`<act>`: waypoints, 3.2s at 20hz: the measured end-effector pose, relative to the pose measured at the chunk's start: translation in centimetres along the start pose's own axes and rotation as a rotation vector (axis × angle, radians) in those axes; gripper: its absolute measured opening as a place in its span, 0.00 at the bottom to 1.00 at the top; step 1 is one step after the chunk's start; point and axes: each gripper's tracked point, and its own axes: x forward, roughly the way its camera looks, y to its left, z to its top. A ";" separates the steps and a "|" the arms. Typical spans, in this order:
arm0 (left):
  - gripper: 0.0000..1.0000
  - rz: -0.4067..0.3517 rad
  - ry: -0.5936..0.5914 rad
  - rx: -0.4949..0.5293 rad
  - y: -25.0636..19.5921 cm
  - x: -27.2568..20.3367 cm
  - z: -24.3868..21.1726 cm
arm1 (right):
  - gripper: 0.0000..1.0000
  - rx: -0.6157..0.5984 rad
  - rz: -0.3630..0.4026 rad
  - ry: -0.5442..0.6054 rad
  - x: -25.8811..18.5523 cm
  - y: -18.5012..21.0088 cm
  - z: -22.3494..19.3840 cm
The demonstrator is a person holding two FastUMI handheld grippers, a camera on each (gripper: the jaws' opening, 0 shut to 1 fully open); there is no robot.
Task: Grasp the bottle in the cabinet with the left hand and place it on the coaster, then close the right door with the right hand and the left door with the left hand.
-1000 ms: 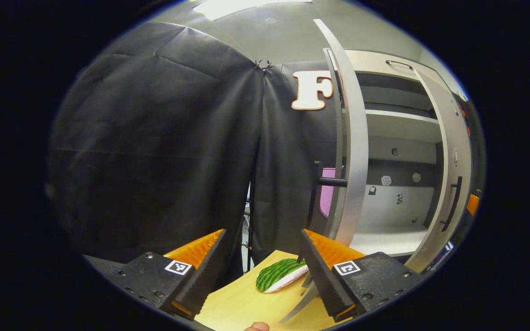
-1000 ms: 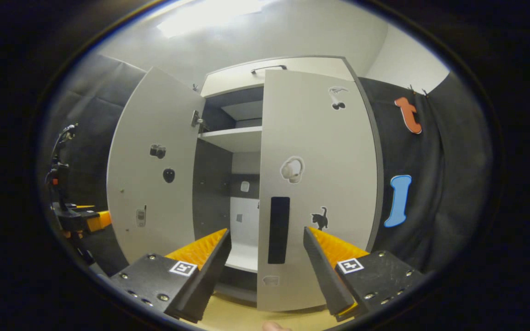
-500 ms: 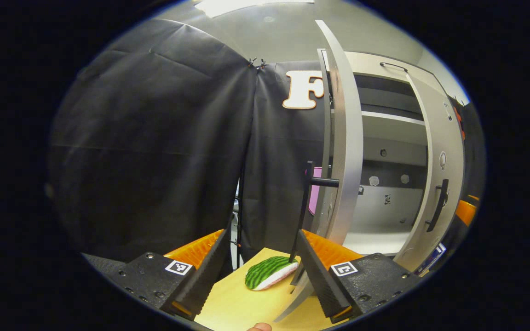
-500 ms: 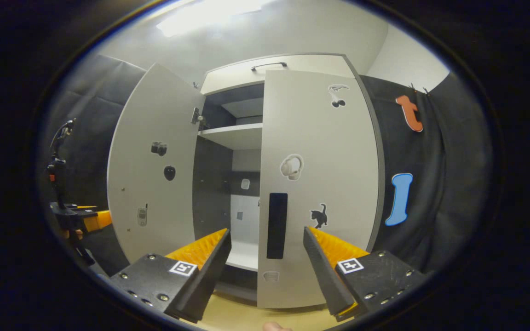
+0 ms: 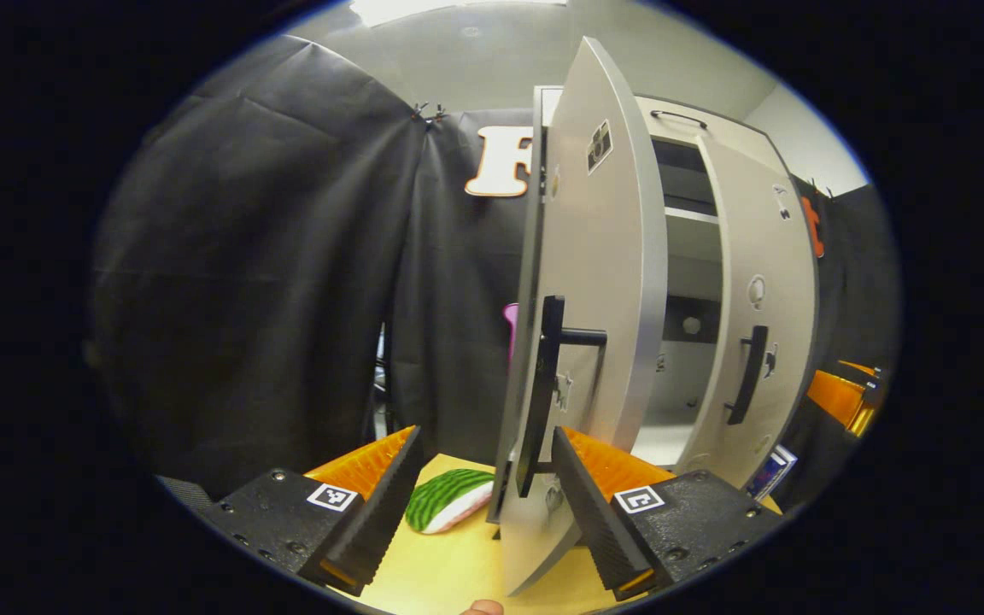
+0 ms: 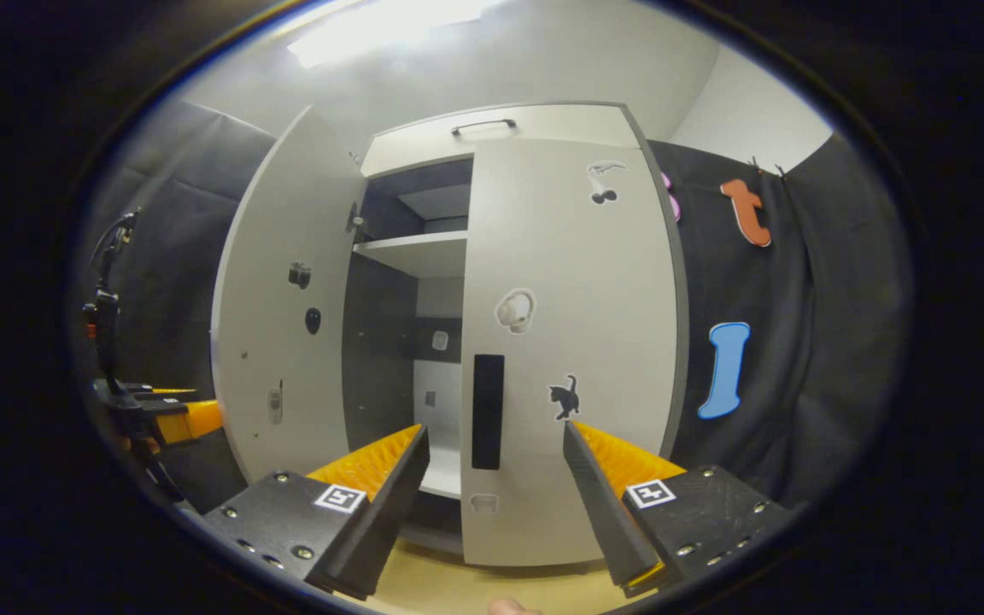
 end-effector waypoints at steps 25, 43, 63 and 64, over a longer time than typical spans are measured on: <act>0.99 -0.341 0.002 0.079 -14.5 7.8 -0.7 | 0.92 -0.006 -0.296 -0.012 -5.1 -12.1 0.0; 0.99 -0.314 0.005 0.085 -16.1 4.2 2.1 | 0.98 -0.002 -0.277 -0.026 -6.0 -11.7 1.7; 0.96 -0.370 -0.123 0.046 -25.3 -14.7 16.8 | 0.95 0.009 -0.288 -0.100 -9.3 -18.1 9.9; 0.96 -0.375 -0.120 0.041 -26.0 -14.8 16.5 | 0.95 0.007 -0.277 -0.093 -9.5 -18.2 9.8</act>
